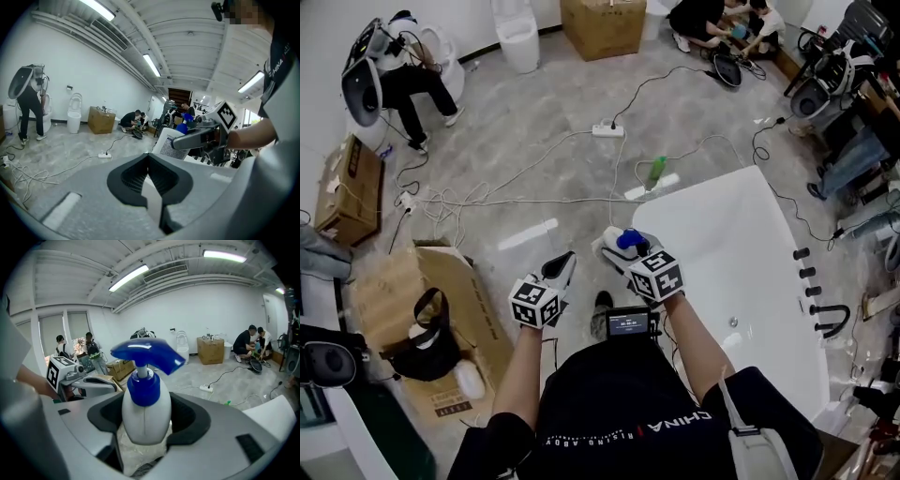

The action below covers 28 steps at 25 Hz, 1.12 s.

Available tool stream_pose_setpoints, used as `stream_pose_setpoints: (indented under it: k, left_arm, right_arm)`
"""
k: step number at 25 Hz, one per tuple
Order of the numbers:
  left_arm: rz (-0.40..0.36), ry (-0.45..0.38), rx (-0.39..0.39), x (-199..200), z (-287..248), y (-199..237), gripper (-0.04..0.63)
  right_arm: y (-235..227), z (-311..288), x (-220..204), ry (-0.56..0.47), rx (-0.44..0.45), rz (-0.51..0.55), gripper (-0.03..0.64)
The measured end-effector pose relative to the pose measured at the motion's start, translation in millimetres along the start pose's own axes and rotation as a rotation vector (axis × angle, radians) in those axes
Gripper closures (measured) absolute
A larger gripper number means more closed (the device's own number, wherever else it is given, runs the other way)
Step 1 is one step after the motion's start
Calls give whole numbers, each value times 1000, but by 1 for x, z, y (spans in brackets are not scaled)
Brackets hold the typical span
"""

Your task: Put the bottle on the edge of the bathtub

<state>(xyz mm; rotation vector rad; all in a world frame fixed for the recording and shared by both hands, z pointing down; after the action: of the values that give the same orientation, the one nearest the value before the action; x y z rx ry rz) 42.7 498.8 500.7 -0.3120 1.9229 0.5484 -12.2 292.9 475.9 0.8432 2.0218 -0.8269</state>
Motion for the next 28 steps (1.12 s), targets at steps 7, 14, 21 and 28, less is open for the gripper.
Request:
stream_pose_setpoints:
  k: [7,14,21,28]
  left_arm:
    - [-17,7,-14,53,-75,47,586]
    - [-1,42,-31,63,-117,85,586]
    - [-22,104,-111,83,-193,130,586]
    - [-97,136,-307,143,-292,191,586]
  right_arm:
    - [-77,-36,52,-21,-16,-30,341]
    - [-118,-67,64,-12,-38,-74,341]
    - [-176,-95,85,-21,-121,-138,341]
    - [-240,-130,136,-69,-302,-229,341]
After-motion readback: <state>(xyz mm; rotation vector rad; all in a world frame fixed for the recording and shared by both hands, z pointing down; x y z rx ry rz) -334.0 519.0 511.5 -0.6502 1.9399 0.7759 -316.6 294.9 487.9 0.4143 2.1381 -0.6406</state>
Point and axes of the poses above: the fingertips, and each gripper's own axes: z backward along the fingers, y to its left, x out of its top, the point moved 9 cm from there along z, backward along the fingers, and after that the axes turned 7 degrees about x, right-handed, at the moved point
